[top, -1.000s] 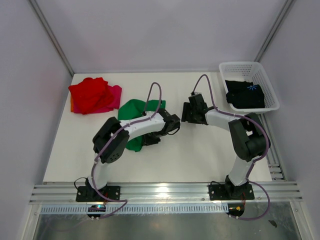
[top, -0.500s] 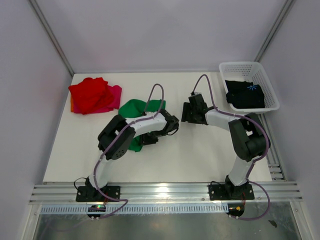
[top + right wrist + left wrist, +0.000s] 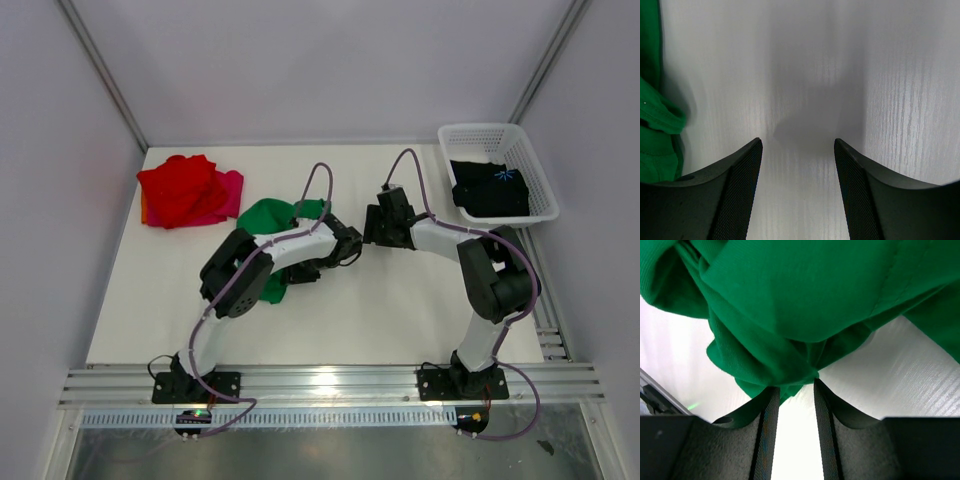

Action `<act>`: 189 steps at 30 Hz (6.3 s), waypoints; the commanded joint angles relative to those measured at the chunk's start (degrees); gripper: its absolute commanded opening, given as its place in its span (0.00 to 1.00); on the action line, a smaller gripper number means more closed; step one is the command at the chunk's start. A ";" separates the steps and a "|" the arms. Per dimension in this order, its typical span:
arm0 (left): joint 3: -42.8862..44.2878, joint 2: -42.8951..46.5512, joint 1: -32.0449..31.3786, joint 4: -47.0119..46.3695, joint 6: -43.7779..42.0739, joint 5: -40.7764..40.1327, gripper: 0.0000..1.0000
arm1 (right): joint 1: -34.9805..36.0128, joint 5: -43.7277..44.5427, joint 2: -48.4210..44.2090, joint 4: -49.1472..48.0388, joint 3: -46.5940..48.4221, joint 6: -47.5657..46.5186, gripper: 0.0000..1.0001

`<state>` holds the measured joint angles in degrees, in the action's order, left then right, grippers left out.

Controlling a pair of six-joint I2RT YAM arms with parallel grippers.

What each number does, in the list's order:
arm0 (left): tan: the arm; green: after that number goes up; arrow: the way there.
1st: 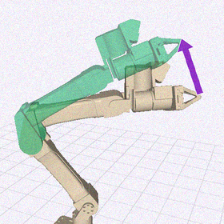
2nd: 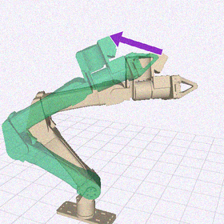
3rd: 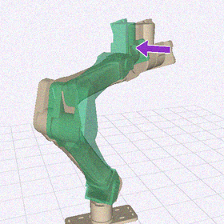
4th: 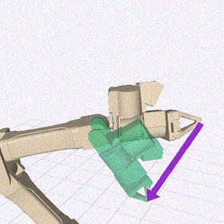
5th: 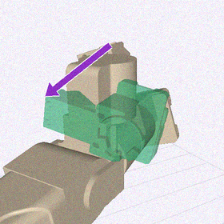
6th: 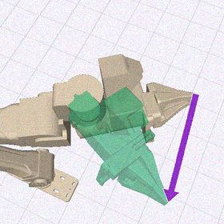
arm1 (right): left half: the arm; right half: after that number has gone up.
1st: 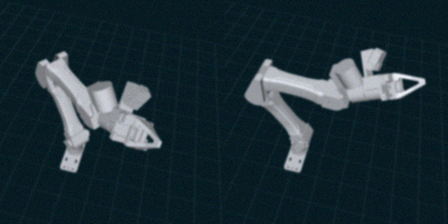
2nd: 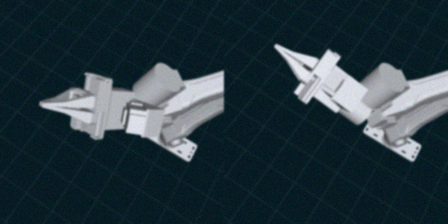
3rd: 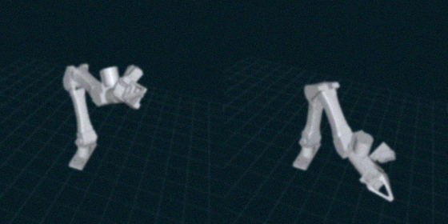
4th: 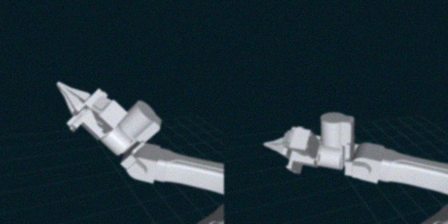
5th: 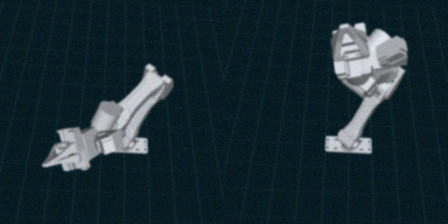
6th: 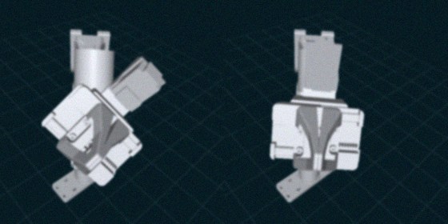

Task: Fold and stack the t-shirts
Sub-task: Flatten out the tshirt

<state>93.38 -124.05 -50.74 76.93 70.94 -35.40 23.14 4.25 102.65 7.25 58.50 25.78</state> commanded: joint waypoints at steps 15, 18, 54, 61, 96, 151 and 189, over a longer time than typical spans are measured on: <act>1.27 -1.72 1.17 18.35 -0.27 -4.33 0.00 | 0.24 -1.79 1.32 0.67 -0.58 -0.12 0.64; 1.71 -0.23 1.17 18.26 -0.80 -4.68 0.00 | 0.24 -1.88 1.41 0.49 -0.67 0.06 0.64; 21.67 46.87 9.78 18.26 9.39 -41.49 0.00 | 0.24 -1.61 4.14 1.54 2.14 1.64 0.64; 13.07 51.98 9.78 -1.11 -9.27 -38.01 0.00 | 0.24 -1.97 4.93 0.75 1.70 2.87 0.64; 12.01 67.96 5.12 -42.41 -52.54 -41.66 0.00 | 4.28 -3.37 10.20 0.14 5.56 5.95 0.64; -9.63 25.70 12.95 -165.35 -181.86 -64.36 0.00 | 5.43 -3.37 0.90 2.58 4.07 -1.59 0.64; -6.72 26.84 12.60 -165.43 -181.68 -64.36 0.00 | 5.52 -17.61 -13.70 -0.83 -13.59 17.11 0.03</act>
<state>86.85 -100.53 -37.98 -68.53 -109.75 -86.61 28.32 -13.82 88.97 9.78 42.68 42.76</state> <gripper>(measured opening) 0.005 0.141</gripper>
